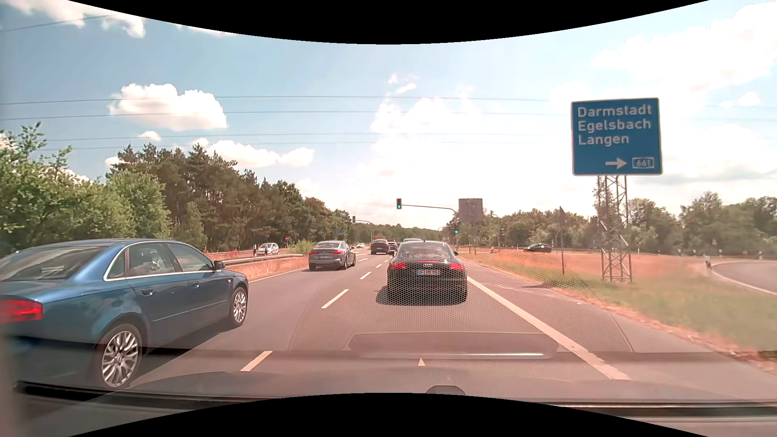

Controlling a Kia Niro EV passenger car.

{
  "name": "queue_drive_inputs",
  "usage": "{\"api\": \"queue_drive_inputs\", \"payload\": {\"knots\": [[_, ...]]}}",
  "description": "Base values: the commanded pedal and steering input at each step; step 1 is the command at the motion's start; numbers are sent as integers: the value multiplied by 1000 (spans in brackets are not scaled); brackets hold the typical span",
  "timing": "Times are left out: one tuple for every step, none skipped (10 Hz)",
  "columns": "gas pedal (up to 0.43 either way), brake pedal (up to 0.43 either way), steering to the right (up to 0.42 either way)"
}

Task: Follow the waypoints while adhering to traffic rules and regulations

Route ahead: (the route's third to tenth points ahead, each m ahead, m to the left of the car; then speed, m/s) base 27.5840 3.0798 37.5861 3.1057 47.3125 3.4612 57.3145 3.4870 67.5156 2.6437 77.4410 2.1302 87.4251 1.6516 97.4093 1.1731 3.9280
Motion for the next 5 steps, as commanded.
{"api": "queue_drive_inputs", "payload": {"knots": [[110, 0, -4], [118, 0, -4], [118, 0, -4], [130, 0, -5], [130, 0, -5]]}}
